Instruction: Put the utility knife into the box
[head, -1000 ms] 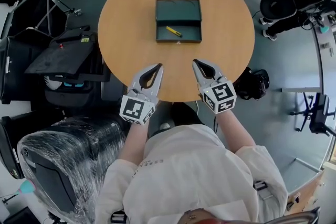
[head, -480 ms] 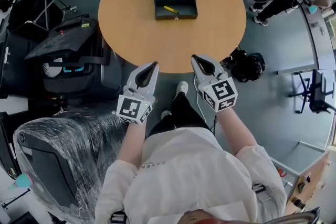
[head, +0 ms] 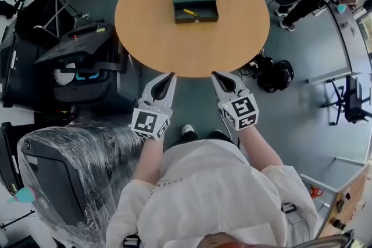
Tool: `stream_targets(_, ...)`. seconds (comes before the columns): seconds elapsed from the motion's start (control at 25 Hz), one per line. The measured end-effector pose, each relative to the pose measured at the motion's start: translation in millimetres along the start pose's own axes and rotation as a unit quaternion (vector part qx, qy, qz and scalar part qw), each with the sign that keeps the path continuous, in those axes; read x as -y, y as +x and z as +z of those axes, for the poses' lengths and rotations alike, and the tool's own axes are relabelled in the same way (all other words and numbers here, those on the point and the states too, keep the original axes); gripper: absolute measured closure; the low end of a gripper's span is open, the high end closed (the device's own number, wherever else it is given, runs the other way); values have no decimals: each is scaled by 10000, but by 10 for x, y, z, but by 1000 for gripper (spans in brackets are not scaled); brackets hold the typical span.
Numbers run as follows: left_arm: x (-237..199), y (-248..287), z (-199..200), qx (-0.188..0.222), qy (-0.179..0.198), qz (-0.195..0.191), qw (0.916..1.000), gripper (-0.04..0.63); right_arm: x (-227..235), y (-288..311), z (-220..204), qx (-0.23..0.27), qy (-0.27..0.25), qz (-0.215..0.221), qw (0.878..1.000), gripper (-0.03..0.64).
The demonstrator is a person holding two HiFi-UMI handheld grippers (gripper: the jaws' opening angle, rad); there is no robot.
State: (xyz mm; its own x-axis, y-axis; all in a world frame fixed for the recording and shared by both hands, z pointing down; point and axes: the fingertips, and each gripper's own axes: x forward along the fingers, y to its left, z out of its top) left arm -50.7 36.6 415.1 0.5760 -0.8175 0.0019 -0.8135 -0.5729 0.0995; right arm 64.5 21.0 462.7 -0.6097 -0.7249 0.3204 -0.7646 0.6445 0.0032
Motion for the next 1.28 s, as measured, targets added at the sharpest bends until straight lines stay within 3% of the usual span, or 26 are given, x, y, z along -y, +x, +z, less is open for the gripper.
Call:
stream_targets(0.84,53,10,58,90,23,-2,10000,578,11,-107,11,133,-102,38,9999,624)
stream_targets(1.28,228,68,56,-39,7,-270,9996,578,-18,-75,-10,76,-69,136,9999,624)
